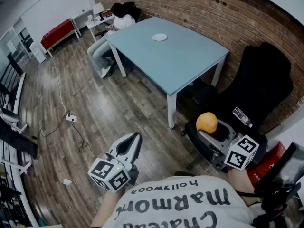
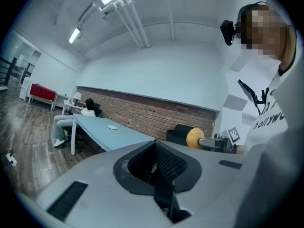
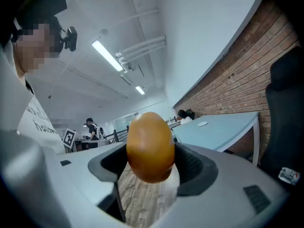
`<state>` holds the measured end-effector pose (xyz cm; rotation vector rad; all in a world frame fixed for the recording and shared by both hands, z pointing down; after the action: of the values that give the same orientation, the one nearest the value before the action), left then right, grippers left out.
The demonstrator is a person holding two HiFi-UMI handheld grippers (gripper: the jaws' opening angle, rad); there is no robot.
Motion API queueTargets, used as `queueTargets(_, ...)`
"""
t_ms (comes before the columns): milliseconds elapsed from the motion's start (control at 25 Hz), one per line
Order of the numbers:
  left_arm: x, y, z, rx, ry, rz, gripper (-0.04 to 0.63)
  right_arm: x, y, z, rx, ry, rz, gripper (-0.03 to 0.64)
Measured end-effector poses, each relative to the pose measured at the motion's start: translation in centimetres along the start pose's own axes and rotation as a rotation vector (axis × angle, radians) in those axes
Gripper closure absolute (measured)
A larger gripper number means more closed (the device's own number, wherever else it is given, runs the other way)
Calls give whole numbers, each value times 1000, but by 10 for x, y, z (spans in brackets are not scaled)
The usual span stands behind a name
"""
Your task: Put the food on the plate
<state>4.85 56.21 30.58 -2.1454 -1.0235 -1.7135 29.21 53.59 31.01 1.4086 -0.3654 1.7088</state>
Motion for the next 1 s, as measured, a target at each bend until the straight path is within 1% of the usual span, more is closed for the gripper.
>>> queueTargets(320, 0, -4, -5, 3, 0, 7, 589, -4, 1, 1, -10, 41, 31, 304)
queueTargets(520, -3, -5, -14, 1, 10, 6, 588, -7, 4, 4, 5, 56, 45, 304)
queueTargets(760, -10, -6, -28, 11, 20, 18, 588, -12, 20, 0, 18, 27, 36, 304)
queueTargets(1000, -1, -9, -45, 34, 34, -9, 588, -10, 41, -5, 32, 43, 52, 304)
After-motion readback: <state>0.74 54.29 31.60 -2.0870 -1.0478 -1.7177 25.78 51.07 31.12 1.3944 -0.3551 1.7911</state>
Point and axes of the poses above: the fingertips, and each gripper's own axes: y forward along the fingers, z to its right, x out of its underside, the point moved 2 cm from there along -y, backward along the fingers, and after that the axes turned 11 degrees about -z, right-handed, at the moved point
